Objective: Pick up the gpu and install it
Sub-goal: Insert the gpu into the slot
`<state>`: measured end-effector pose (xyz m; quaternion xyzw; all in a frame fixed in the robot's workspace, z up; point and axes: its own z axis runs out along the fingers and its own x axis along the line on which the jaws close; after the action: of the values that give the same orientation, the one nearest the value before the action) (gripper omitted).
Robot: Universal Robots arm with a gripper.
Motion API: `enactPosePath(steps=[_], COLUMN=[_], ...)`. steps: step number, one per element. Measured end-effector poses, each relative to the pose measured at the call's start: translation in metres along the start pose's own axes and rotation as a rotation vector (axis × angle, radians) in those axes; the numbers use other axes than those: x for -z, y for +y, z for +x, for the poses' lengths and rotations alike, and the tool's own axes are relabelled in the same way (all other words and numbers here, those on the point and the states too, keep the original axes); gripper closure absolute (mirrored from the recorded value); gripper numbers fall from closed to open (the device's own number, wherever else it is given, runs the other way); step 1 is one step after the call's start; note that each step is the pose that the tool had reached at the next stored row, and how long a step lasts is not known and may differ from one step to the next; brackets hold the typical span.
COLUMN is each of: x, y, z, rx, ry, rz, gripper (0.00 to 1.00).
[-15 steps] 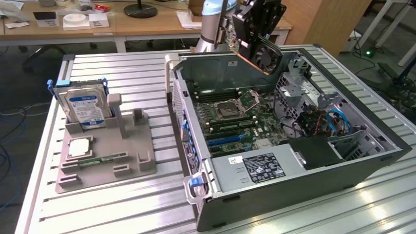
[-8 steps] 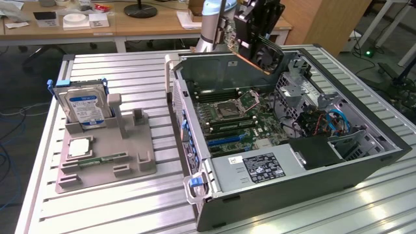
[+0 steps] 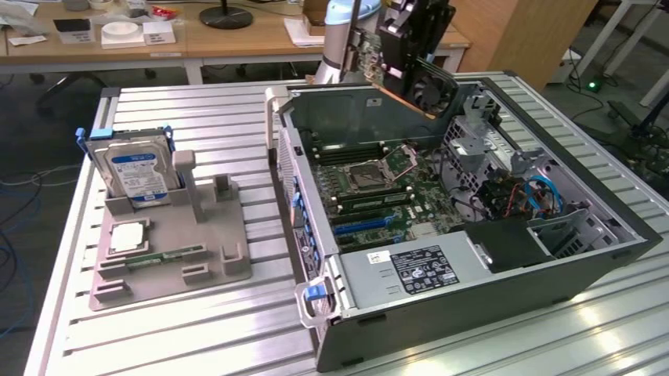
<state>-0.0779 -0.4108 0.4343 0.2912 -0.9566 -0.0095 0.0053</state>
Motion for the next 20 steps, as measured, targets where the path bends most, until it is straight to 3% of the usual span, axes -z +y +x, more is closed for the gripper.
enactPosePath(steps=[20], x=[0.0000], y=[-0.0008], z=[0.0006], rx=[0.205], ry=[0.0043], rz=[0.0009], gripper=[0.72])
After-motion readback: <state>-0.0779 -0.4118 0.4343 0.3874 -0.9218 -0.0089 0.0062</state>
